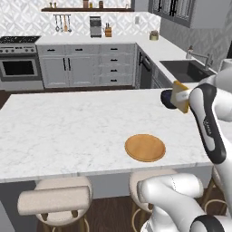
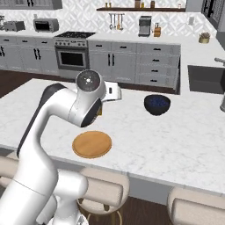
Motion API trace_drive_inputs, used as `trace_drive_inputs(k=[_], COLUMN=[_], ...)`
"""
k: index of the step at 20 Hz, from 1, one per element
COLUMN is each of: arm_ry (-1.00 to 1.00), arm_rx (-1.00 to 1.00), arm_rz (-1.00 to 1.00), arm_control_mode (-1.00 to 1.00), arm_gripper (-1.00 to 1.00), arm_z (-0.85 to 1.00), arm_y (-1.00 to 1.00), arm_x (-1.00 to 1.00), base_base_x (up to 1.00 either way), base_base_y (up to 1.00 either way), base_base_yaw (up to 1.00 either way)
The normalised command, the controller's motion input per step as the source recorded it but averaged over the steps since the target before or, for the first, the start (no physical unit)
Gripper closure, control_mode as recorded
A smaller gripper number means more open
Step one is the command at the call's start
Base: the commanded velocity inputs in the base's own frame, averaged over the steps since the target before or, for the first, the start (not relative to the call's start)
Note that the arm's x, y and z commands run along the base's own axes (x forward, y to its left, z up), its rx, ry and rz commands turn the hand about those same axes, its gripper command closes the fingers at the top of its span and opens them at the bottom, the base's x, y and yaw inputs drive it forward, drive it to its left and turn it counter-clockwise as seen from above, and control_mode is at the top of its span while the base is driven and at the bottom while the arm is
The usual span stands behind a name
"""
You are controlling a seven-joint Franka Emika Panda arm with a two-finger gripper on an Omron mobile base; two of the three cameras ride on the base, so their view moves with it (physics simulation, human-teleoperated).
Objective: Start the toaster. Once the lever pops up, take the bread to the plate on the dining counter.
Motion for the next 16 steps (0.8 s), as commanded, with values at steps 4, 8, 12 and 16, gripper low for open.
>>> trace_drive_inputs(k=[4, 8, 12, 16], arm_ry=[0.00, 0.06, 0.21, 0.33], arm_rx=[-0.01, 0.01, 0.19, 0.54], arm_rz=[-0.01, -0.01, 0.04, 0.05], arm_control_mode=[-1.00, -1.00, -1.00, -1.00], arm_gripper=[1.00, 1.00, 1.00, 1.00], arm_z=[0.00, -0.25, -0.37, -0.22], arm_y=[0.03, 0.07, 0.02, 0.00], arm_x=[0.25, 0.00, -0.18, -0.15], base_base_x=[0.00, 0.00, 0.00, 0.00], base_base_y=[0.00, 0.00, 0.00, 0.00], base_base_yaw=[0.00, 0.00, 0.00, 0.00])
